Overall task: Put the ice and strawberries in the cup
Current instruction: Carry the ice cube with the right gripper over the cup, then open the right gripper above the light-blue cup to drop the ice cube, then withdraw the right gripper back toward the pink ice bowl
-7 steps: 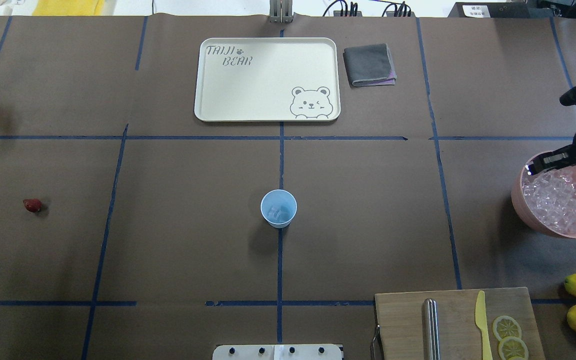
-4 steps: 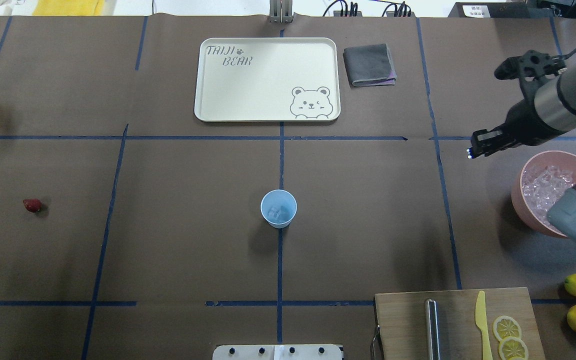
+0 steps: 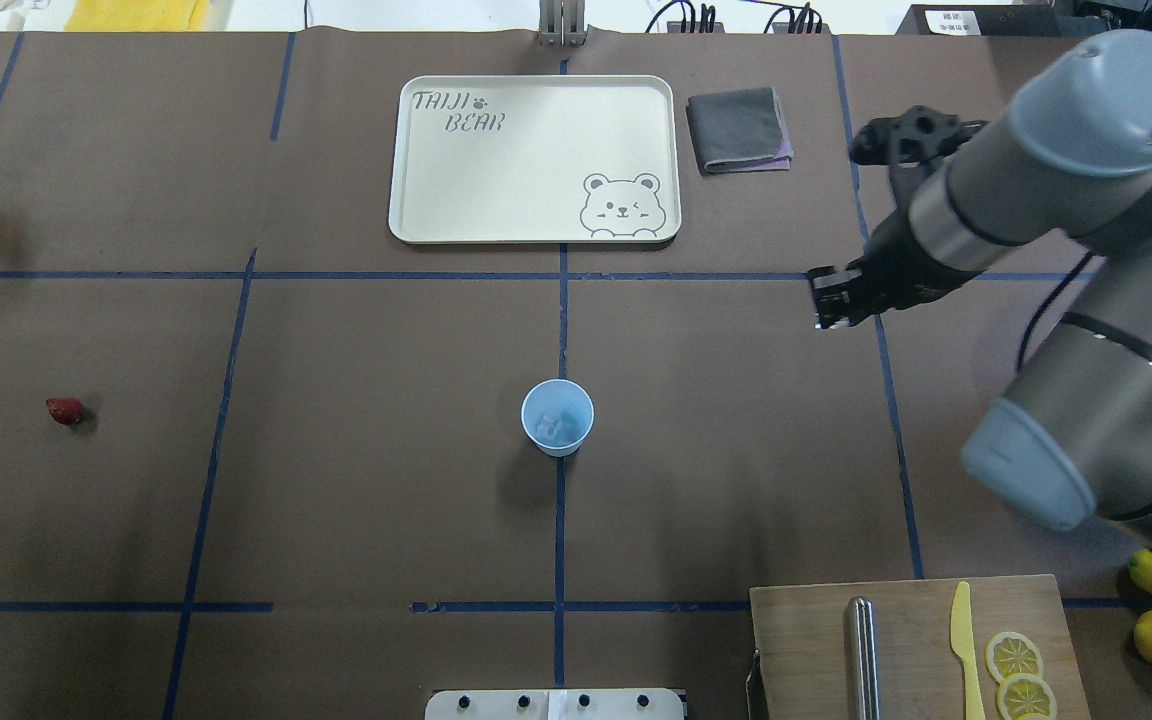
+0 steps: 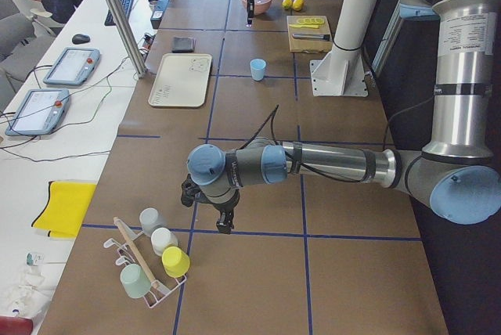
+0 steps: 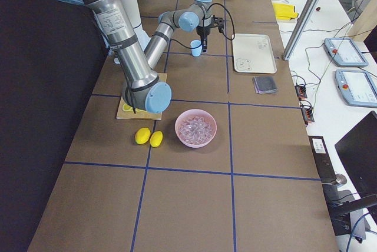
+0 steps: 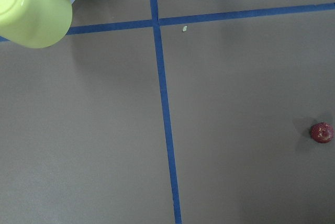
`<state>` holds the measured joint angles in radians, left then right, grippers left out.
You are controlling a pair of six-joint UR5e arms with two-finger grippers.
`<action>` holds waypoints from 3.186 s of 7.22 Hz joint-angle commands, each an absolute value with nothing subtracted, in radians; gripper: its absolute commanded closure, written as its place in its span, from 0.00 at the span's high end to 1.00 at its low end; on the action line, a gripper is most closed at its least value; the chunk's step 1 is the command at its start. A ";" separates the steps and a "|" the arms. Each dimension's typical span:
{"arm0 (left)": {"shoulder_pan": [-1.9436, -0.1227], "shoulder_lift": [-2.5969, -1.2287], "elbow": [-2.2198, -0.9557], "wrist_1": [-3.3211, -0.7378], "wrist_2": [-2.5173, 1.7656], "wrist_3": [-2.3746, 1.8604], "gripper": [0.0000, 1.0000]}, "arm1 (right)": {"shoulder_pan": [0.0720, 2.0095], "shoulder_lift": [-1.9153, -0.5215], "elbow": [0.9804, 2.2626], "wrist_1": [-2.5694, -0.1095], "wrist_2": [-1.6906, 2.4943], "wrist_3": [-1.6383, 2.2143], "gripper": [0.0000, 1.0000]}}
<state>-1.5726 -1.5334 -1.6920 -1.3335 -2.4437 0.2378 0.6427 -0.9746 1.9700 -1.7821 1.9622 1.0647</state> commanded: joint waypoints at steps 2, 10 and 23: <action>-1.572 -1.534 -1.690 -1.333 -2.444 0.238 1.00 | 0.467 -0.786 1.812 -1.790 1.789 1.245 0.02; -1.572 -1.532 -1.689 -1.333 -2.444 0.238 1.00 | 0.407 -0.742 1.723 -1.782 1.736 1.282 0.99; -1.568 -1.545 -1.721 -1.459 -2.444 0.229 1.00 | 1.319 -1.381 1.914 -1.789 2.308 -0.029 0.99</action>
